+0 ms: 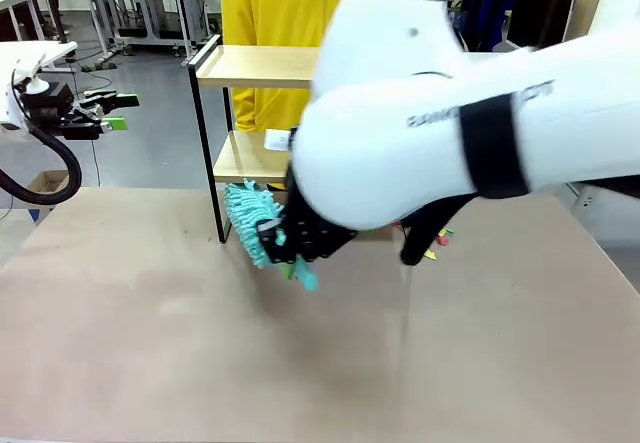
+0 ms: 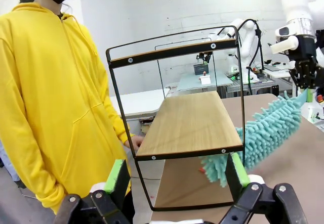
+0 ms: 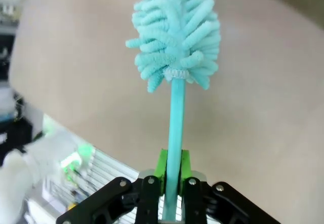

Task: Clean the shelf.
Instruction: Clean the specific section of the Shelf indicated by the human with the Duster.

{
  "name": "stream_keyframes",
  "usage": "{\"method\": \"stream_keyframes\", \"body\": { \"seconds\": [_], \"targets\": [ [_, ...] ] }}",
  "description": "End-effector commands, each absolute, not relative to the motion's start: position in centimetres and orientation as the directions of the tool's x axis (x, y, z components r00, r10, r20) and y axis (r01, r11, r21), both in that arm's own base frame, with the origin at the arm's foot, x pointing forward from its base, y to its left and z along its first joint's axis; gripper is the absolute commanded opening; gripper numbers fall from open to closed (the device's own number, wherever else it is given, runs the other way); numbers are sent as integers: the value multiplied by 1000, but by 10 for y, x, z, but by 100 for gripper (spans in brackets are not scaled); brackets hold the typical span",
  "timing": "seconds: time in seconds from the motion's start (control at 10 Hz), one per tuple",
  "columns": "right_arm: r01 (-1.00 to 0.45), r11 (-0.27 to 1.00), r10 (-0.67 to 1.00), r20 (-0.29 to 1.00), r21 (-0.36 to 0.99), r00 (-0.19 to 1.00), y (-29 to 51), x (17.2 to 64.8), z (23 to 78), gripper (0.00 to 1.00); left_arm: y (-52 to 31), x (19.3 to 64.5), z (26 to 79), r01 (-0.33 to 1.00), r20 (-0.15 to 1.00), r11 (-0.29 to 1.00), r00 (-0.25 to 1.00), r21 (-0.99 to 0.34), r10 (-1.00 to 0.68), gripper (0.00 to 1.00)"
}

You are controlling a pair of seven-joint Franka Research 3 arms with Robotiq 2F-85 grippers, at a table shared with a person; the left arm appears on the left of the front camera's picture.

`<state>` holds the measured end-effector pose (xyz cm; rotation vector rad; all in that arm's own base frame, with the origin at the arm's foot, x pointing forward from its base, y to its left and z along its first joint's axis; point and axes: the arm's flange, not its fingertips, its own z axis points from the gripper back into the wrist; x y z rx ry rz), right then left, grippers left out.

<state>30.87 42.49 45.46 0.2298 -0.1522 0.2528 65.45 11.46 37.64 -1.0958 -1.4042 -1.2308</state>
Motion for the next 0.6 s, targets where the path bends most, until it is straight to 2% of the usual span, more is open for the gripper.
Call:
{"method": "stream_keyframes", "body": {
  "seconds": [0.0, 0.2, 0.5],
  "targets": [
    [-117, 986, 95, 178, 117, 979, 485, 332, 442, 13, 114, 653, 380, 983, 986, 94, -165, 160, 40, 100],
    [-60, 995, 40, 242, 76, 969, 524, 344, 427, 13, 114, 653, 380, 983, 986, 94, -165, 160, 40, 100],
    [-76, 995, 53, 297, 64, 953, 555, 360, 406, 13, 114, 653, 380, 983, 986, 94, -165, 160, 40, 100]
  ]
}}
